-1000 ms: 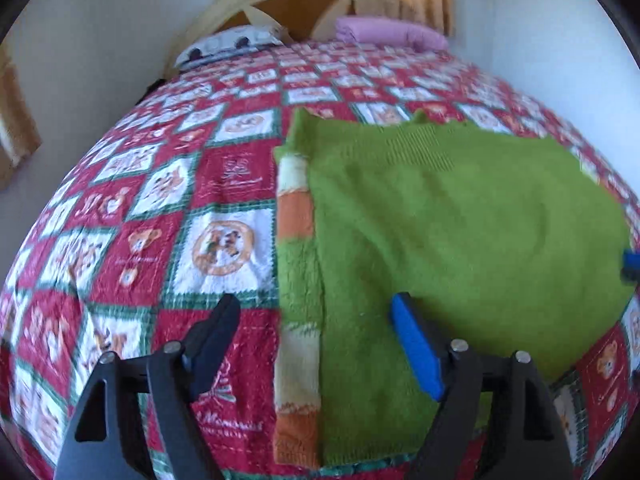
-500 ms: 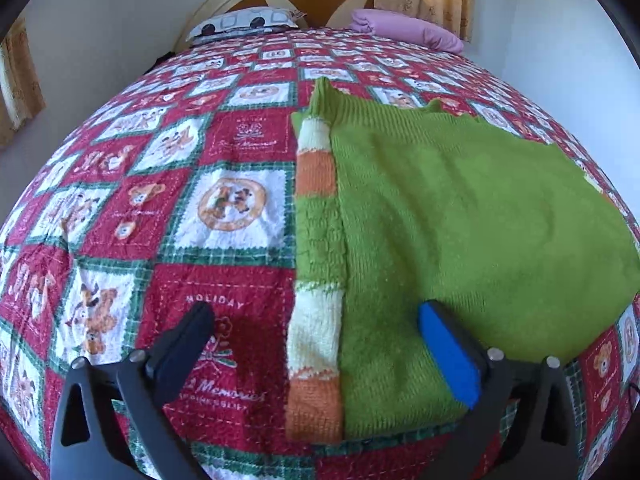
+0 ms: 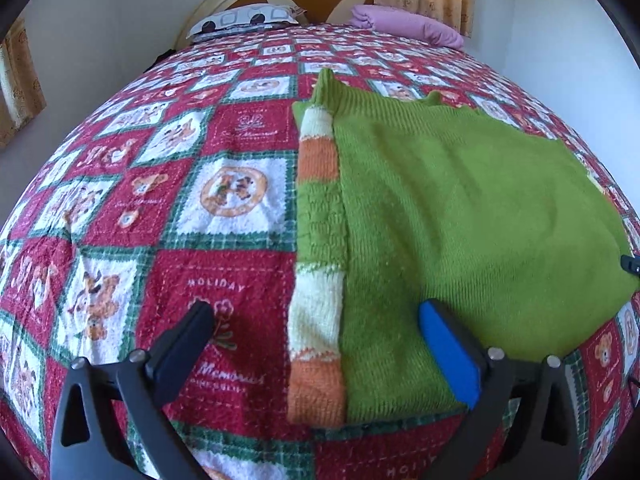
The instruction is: Fold small clothes
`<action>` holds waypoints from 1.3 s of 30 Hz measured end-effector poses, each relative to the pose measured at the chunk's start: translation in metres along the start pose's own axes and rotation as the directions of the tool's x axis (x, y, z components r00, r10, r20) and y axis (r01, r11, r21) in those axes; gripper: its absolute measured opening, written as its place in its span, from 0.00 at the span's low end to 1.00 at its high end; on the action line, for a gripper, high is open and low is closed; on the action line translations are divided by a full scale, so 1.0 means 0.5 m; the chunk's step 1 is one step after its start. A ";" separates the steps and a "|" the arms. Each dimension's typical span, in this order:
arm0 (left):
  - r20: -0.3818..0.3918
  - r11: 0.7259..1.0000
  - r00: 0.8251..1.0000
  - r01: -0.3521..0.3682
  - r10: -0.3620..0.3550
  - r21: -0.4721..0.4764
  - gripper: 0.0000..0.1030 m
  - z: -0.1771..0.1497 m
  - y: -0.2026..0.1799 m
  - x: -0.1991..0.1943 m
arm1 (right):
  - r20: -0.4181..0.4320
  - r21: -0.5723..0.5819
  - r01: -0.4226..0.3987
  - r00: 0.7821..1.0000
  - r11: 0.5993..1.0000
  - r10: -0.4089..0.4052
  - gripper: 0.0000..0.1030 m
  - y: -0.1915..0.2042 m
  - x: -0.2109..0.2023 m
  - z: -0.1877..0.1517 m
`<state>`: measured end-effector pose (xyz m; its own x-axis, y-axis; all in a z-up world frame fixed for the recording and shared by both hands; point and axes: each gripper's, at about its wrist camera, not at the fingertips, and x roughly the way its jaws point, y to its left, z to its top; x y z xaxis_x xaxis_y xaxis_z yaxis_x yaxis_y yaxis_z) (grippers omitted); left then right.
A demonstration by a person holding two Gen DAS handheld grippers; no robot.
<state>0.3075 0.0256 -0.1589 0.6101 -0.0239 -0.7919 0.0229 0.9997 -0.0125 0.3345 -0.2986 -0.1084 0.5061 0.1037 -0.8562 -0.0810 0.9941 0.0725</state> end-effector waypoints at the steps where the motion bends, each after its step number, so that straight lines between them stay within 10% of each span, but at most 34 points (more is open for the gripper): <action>1: 0.000 1.000 1.000 -0.001 0.001 0.001 1.00 -0.002 0.001 -0.001 | -0.004 -0.001 0.006 1.000 1.000 -0.006 0.32 0.000 -0.006 -0.001; 6: -0.001 1.000 1.000 -0.003 0.003 -0.001 1.00 -0.005 0.002 -0.003 | 0.142 -0.044 0.124 0.983 0.991 -0.117 0.35 0.054 -0.092 0.029; 9: -0.005 1.000 1.000 -0.016 0.016 0.012 1.00 -0.008 -0.003 -0.005 | 0.183 -0.126 0.032 0.983 0.991 -0.008 0.40 0.126 -0.112 0.049; 12: -0.006 0.999 1.000 -0.028 0.028 0.023 1.00 -0.018 -0.006 -0.011 | 0.142 -0.202 -0.106 0.980 0.974 0.136 0.40 0.207 -0.081 0.055; 16: -0.008 0.999 1.000 -0.024 0.024 0.024 1.00 -0.030 -0.001 -0.019 | -0.036 -0.261 -0.139 0.990 0.955 0.134 0.41 0.287 0.025 0.009; 24: -0.001 1.000 1.000 -0.018 0.018 0.021 1.00 -0.038 0.002 -0.026 | -0.006 -0.343 -0.074 0.997 0.936 0.076 0.42 0.313 -0.027 -0.051; 29: 0.002 0.999 1.000 -0.028 0.028 0.021 1.00 -0.042 0.001 -0.029 | 0.093 -0.333 -0.159 0.975 0.929 0.200 0.41 0.369 -0.053 -0.004; 39: 0.022 1.000 1.000 -0.020 0.020 -0.005 1.00 -0.060 0.006 -0.057 | -0.057 -0.396 -0.248 0.968 0.884 0.246 0.42 0.434 0.004 -0.051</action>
<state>0.2665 0.0296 -0.1549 0.6277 -0.0037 -0.7784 0.0069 1.0000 0.0008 0.2961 -0.0836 -0.1076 0.4212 0.3429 -0.8396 -0.5373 0.8402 0.0735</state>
